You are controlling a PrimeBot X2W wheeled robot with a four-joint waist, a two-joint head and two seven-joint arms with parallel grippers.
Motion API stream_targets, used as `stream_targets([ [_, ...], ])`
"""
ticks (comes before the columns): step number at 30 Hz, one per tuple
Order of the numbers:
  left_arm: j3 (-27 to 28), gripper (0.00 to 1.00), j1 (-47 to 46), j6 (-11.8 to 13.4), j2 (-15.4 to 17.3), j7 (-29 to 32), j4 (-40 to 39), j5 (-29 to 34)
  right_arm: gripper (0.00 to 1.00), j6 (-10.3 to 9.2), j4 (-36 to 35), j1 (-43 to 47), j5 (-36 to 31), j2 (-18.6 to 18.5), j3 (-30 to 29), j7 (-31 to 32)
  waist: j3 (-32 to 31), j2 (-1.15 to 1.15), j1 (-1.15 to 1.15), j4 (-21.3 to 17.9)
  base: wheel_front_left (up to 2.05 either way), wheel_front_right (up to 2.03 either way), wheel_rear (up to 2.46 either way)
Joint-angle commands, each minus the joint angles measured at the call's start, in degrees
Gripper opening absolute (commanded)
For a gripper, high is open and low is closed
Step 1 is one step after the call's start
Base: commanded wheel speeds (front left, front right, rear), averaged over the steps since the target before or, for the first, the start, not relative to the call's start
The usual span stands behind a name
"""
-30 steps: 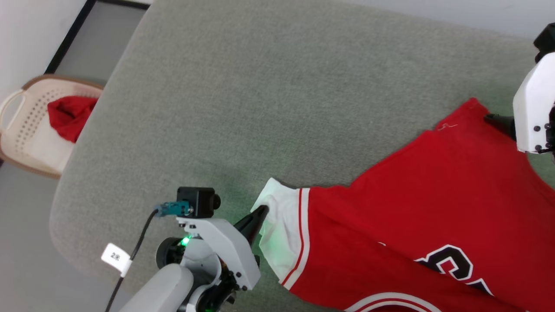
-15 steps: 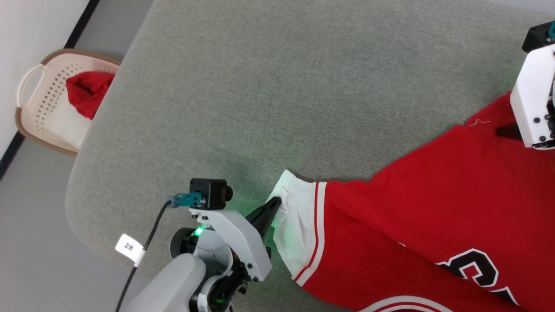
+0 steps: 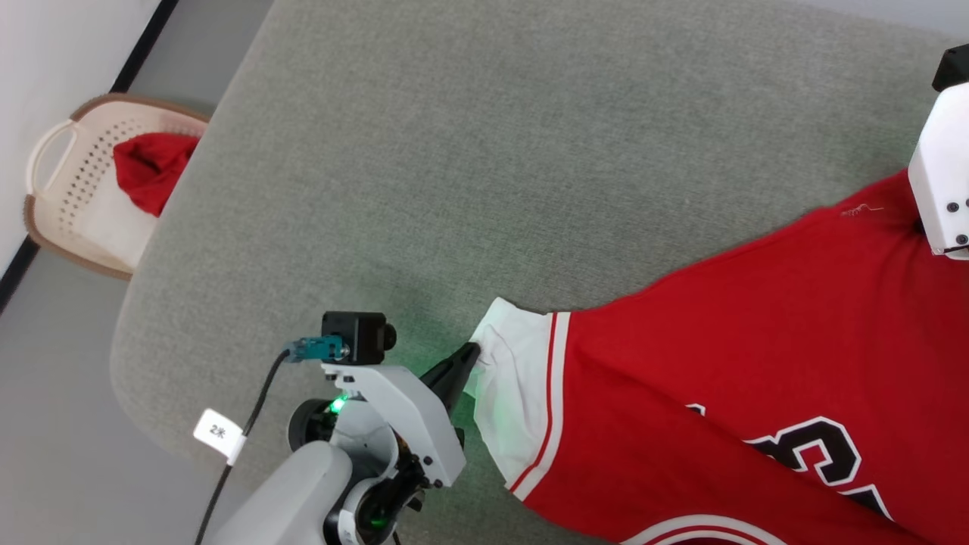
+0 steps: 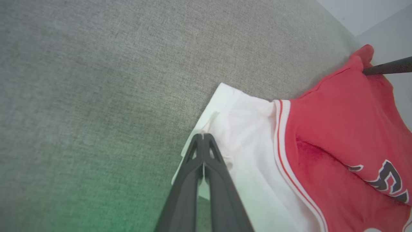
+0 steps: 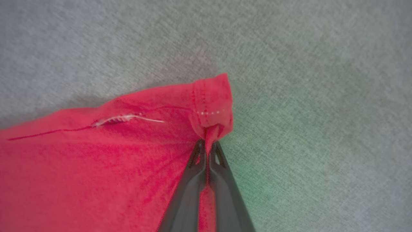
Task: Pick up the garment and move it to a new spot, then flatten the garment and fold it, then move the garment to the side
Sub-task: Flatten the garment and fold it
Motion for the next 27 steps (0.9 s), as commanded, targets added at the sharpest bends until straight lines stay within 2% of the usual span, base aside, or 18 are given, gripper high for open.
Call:
stream_targets([
  [1,0.16,0.0,-0.03,0.17,0.27,0.08,-0.06,-0.29,0.0,-0.08,0.97,0.92,-0.28,-0.18,-0.41,-0.53,-0.52,0.0,0.0,-0.58,0.0,0.0,0.0],
  [6,0.02,0.0,-0.75,0.53,2.04,2.2,-0.93,-0.42,0.0,-0.08,1.09,0.64,1.02,0.55,-1.33,-3.36,-2.14,0.0,0.0,-2.14,0.0,0.0,0.0],
  [10,-0.12,0.0,-1.88,0.96,4.21,6.14,-2.09,-0.93,0.0,-0.08,0.2,1.5,2.88,1.56,-1.72,-4.88,-4.09,0.0,0.0,-4.06,0.0,0.0,0.0],
  [17,-0.18,0.0,-7.21,1.86,9.68,17.08,-3.65,-2.31,0.0,-0.08,-2.48,2.13,5.61,3.19,-3.02,-5.8,-7.76,0.0,0.0,-8.35,0.0,0.0,0.0],
  [27,1.36,0.0,-21.6,1.69,15.22,31.69,-1.41,-3.84,0.0,-0.07,-6.13,-0.2,6.72,7.03,-5.18,-8.98,-11.96,0.0,0.0,-14.53,0.0,0.0,0.0],
])
